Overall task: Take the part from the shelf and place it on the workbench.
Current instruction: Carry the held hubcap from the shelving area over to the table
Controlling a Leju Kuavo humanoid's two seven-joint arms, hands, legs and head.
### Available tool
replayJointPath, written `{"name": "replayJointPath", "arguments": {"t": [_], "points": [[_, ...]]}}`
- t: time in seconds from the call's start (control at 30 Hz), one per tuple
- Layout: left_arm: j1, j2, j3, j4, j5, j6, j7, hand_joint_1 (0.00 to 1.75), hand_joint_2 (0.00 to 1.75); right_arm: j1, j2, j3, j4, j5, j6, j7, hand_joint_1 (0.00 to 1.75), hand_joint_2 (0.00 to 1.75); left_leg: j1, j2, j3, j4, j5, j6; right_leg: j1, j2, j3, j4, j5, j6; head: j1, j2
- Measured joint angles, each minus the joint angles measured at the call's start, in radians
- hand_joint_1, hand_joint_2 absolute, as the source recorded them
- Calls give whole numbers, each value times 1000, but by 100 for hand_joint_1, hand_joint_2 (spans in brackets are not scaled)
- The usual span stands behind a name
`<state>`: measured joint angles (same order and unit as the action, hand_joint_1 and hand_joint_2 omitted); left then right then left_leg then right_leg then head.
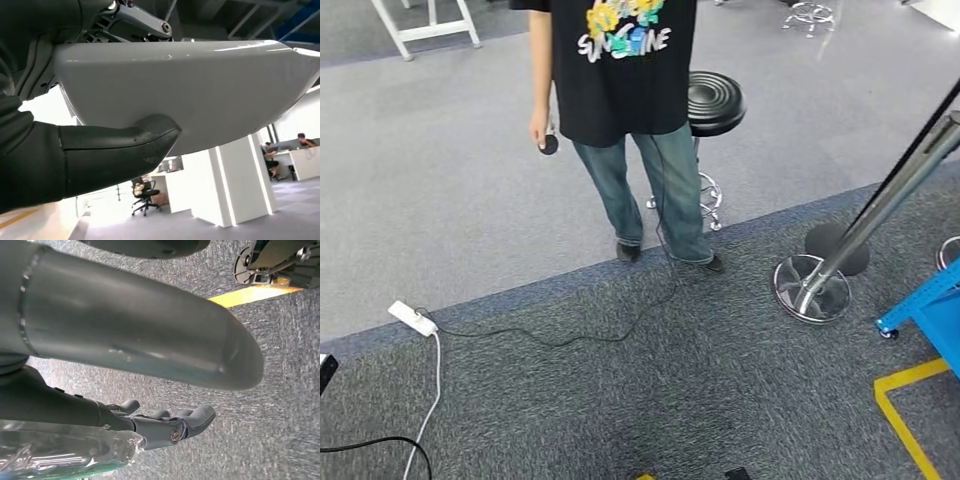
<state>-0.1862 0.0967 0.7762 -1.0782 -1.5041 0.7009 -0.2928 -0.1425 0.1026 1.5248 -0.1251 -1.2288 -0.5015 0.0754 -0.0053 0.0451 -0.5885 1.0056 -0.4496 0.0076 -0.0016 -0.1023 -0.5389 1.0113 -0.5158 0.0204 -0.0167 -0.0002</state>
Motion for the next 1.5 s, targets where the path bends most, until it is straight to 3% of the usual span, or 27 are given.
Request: {"name": "replayJointPath", "arguments": {"t": [0.07, 0.13, 0.2, 0.23, 0.27, 0.33, 0.37, 0.43, 0.5, 0.57, 0.63, 0.67, 0.73, 0.8, 0.83, 0.87, 0.93, 1.0, 1.07, 1.13, 1.17, 1.2, 1.23, 1.3, 1.37, 1.43, 1.5], "points": [[-3, -1, -2, 1, -8, 0, 8, 133, 175, -1, 0, 0, 0, 5, 1, 2, 0, 0, 6, -21, 6, -7, 4, 12, -2, 39, -25, 57, -36, 8, 4, 0], [-5, -5, -7, 3, -12, 0, 19, 133, 175, 1, 0, 0, 0, 8, 2, 3, 0, 0, 8, -43, 6, -8, 4, 19, -4, 86, -94, 191, -96, 11, 8, 0], [-1, -11, -16, 6, -13, 0, 27, 133, 175, 4, 0, 0, 0, 9, 3, 4, 0, 0, 7, -68, 6, -7, 3, 20, -3, 98, -152, 286, -116, 11, 9, 0], [1, -12, -20, 7, -13, 0, 31, 133, 175, 4, 0, 0, 0, 9, 3, 5, 0, 0, 7, -82, 7, -7, 3, 20, -2, 100, -155, 277, -95, 9, 9, 0], [2, -13, -24, 7, -13, 0, 34, 133, 175, 5, 0, 0, 0, 9, 3, 5, 0, 0, 6, -95, 9, -7, 2, 19, -2, 105, -139, 229, -57, 6, 9, 0], [3, -14, -30, 7, -13, 0, 40, 133, 175, 4, 0, 0, 0, 11, 3, 6, 0, 0, 6, -120, 11, -6, 0, 15, -4, 138, -80, 85, 17, -2, 9, 0], [3, -15, -34, 7, -13, 0, 44, 133, 175, 3, 0, 0, 0, 12, 3, 6, 0, 0, 6, -130, 10, -4, -1, 11, -5, 153, -54, 33, 34, -5, 8, 0], [7, -15, -41, 7, -13, 0, 51, 133, 175, 3, 0, 0, 0, 14, 3, 6, 0, 0, 8, -149, 5, -3, 0, 0, -4, 164, -32, -1, 34, -9, 8, 0], [14, -12, -45, 7, -13, 0, 58, 133, 175, 2, 1, 0, 0, 14, 3, 7, 0, 0, 11, -158, 2, -3, -1, -12, -5, 146, -26, -8, 37, -16, 7, 0], [16, -7, -48, 7, -13, 1, 63, 133, 175, 1, 3, 0, 0, 14, 3, 8, 0, 0, 11, -121, -17, 41, -31, -23, -8, 126, -18, -17, 39, -27, 2, 0], [14, -6, -52, 8, -13, 1, 65, 133, 175, 3, 3, 0, 1, 15, 3, 8, 0, 0, 12, -71, -76, 162, -92, -32, -8, 103, -13, -20, 36, -34, -3, 0], [14, -8, -53, 8, -13, 0, 65, 133, 175, 4, 3, 0, 1, 15, 3, 8, 0, 0, 15, -61, -109, 227, -115, -37, -8, 91, -12, -20, 34, -35, -2, 0], [19, -9, -55, 8, -13, 0, 65, 133, 175, 4, 3, 0, 1, 15, 3, 8, 0, 0, 20, -53, -135, 271, -111, -42, -8, 69, -9, -20, 29, -35, -2, 0], [21, -8, -57, 8, -13, 0, 66, 133, 175, 4, 4, 0, 1, 15, 3, 8, 0, 0, 22, -36, -84, 168, -41, -42, -7, 48, -1, -20, 23, -31, -2, 0], [20, -7, -58, 8, -13, 0, 67, 133, 175, 4, 4, 0, 1, 15, 3, 8, 0, 0, 18, -11, -47, 98, -12, -40, -5, 38, 4, -20, 19, -27, -3, 0], [18, -6, -60, 8, -14, 0, 69, 133, 175, 3, 4, 0, 1, 14, 4, 8, 0, 0, 14, 10, -18, 41, 6, -34, -3, 28, 8, -19, 14, -22, -3, 0], [16, -4, -64, 8, -18, 0, 76, 133, 175, 2, 4, 0, 1, 14, 4, 9, 0, 0, 4, 30, -1, -1, 5, -21, 3, 8, 13, -19, 7, -12, -3, 0], [19, 0, -68, 9, -24, 0, 85, 133, 175, 1, 4, 0, 0, 14, 5, 9, 0, 0, 5, 7, -3, -6, 6, -6, 3, -8, 17, -19, 0, -1, -2, 0], [19, 4, -72, 10, -28, 0, 96, 133, 175, 0, 4, 0, 0, 14, 5, 10, 0, 0, 10, -14, -1, -10, 9, 7, -1, 27, 1, 18, -27, 9, 0, 0], [14, 5, -80, 12, -31, 1, 107, 133, 175, 1, 4, 0, 0, 15, 6, 10, 0, 0, 13, -36, 0, -11, 10, 16, -3, 80, -59, 140, -85, 14, 5, 0], [13, 4, -86, 14, -32, 1, 112, 133, 175, 3, 4, 0, 0, 15, 6, 10, 0, 0, 13, -48, 0, -11, 9, 18, -3, 92, -99, 214, -113, 15, 5, 0], [14, 3, -91, 16, -32, 0, 117, 133, 175, 4, 4, 0, 0, 15, 6, 10, 0, 0, 12, -62, 0, -11, 9, 19, -3, 97, -132, 270, -127, 16, 6, 0], [14, 3, -97, 19, -33, 0, 123, 133, 175, 5, 4, 0, 0, 15, 7, 10, 0, 0, 12, -76, 1, -11, 9, 19, -2, 99, -152, 292, -120, 15, 6, 0], [14, 3, -107, 24, -33, 0, 133, 133, 175, 5, 4, 0, 0, 16, 7, 10, 0, 0, 12, -103, 5, -11, 7, 17, -2, 108, -132, 216, -50, 10, 6, 0], [12, 4, -119, 27, -34, 0, 145, 133, 175, 3, 4, 0, 1, 17, 6, 10, 0, 0, 11, -127, 5, -7, 4, 11, -6, 149, -73, 75, 19, 1, 5, 0], [11, 7, -134, 30, -35, 0, 159, 133, 175, 3, 4, 0, 1, 18, 7, 10, 0, 0, 12, -150, -2, -3, 3, 0, -8, 177, -39, 4, 36, -5, 4, 0], [13, 14, -147, 33, -35, 0, 171, 133, 175, 3, 5, 0, 1, 19, 7, 10, 0, 0, 15, -165, -8, -2, 5, -12, -7, 163, -33, -2, 33, -11, 4, 0]]}}
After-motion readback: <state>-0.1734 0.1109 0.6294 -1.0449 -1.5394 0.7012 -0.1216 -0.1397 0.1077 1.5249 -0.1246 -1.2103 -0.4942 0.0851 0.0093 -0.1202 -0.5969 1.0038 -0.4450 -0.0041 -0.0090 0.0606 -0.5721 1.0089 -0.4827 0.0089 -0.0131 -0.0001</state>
